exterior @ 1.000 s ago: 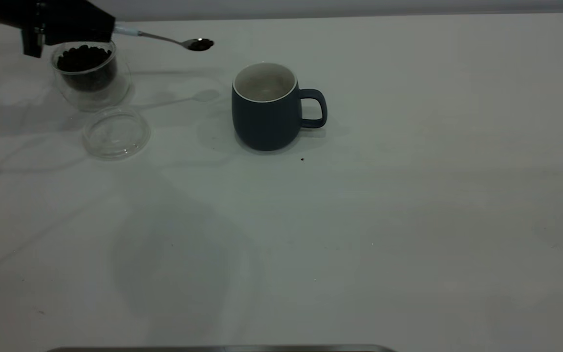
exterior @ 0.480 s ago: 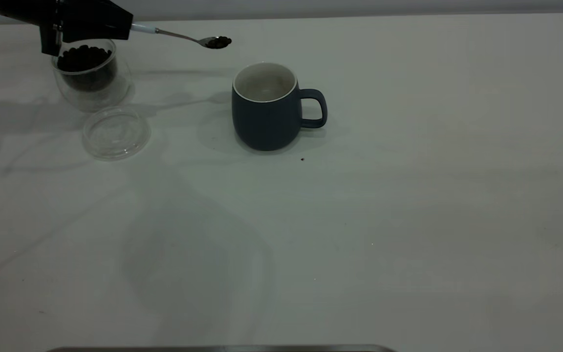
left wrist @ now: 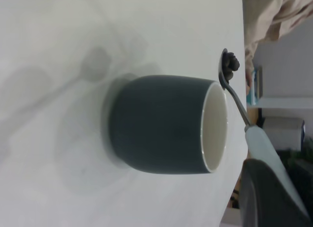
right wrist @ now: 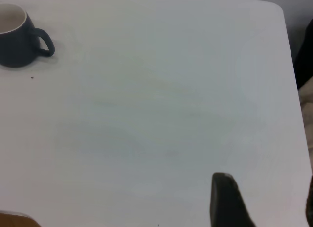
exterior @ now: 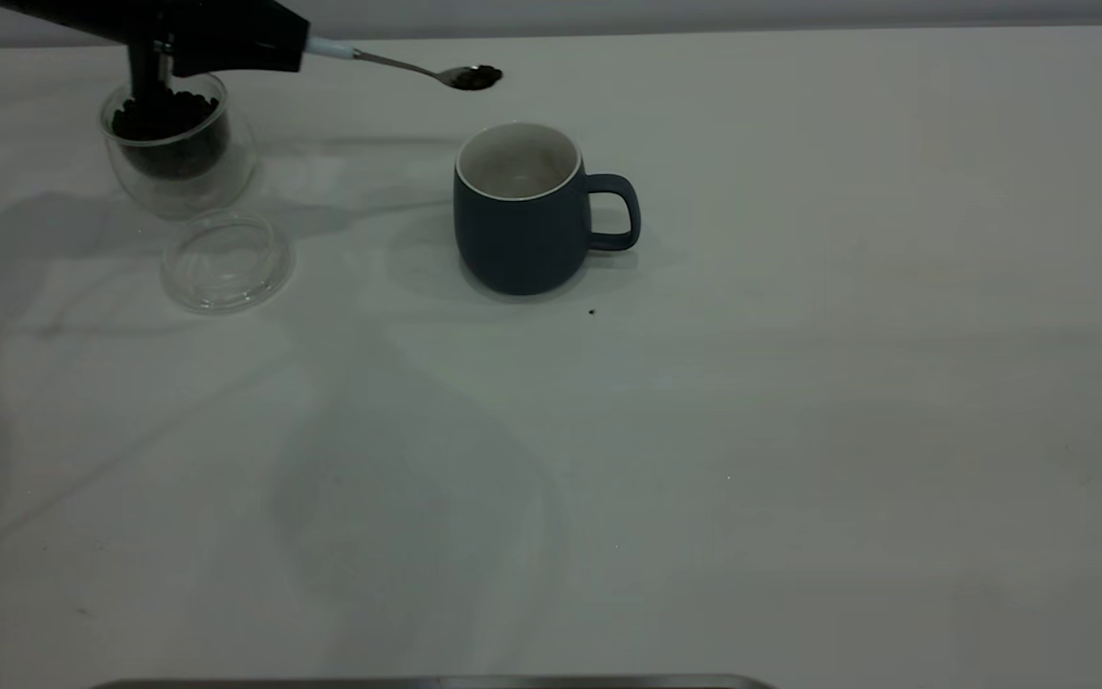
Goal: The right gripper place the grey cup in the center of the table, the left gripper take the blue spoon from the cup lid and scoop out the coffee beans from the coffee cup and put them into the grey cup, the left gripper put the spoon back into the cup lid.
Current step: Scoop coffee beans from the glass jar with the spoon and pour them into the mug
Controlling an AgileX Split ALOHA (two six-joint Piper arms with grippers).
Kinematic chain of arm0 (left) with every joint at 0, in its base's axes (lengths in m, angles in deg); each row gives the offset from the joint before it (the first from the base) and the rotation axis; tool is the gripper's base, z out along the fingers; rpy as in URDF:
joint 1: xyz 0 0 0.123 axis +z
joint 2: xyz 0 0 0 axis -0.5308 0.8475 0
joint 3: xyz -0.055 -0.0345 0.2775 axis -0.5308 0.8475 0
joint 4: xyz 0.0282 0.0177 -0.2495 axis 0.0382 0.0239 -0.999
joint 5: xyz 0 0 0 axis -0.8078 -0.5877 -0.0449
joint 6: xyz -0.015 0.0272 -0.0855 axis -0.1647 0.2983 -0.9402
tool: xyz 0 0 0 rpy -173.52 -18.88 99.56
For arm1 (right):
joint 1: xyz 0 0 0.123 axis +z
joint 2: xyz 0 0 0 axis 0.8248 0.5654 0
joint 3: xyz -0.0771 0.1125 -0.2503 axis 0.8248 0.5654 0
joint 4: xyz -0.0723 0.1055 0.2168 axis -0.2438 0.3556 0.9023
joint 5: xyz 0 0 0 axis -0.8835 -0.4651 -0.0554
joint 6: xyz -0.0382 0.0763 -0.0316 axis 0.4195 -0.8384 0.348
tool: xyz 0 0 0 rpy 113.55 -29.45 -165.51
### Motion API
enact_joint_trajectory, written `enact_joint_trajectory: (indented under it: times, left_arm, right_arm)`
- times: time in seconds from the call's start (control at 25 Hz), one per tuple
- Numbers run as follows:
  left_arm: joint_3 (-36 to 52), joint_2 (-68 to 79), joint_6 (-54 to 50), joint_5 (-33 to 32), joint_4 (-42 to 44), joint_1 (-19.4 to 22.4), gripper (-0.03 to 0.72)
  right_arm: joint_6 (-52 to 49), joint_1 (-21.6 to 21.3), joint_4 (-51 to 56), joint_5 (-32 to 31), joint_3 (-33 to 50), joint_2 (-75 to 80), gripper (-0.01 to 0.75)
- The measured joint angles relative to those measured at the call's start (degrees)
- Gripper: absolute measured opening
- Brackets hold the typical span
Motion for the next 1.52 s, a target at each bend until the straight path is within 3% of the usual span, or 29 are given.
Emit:
enact_joint_trajectory:
  times: [0.6,1.16,1.32,1.52]
  left_arm:
    - [0.00,0.00,0.05,0.00,0.14,-2.92,0.134]
    - [0.00,0.00,0.07,-0.16,6.57,-2.92,0.134]
    - [0.00,0.00,6.20,-0.16,7.10,-2.92,0.134]
    - [0.00,0.00,21.00,-0.16,6.45,-2.97,0.134]
  right_arm:
    - [0.00,0.00,0.00,0.00,0.00,0.00,0.358]
    - [0.00,0.00,0.00,0.00,0.00,0.00,0.358]
    - [0.00,0.00,0.00,0.00,0.00,0.00,0.358]
    - [0.00,0.00,0.00,0.00,0.00,0.00,0.358]
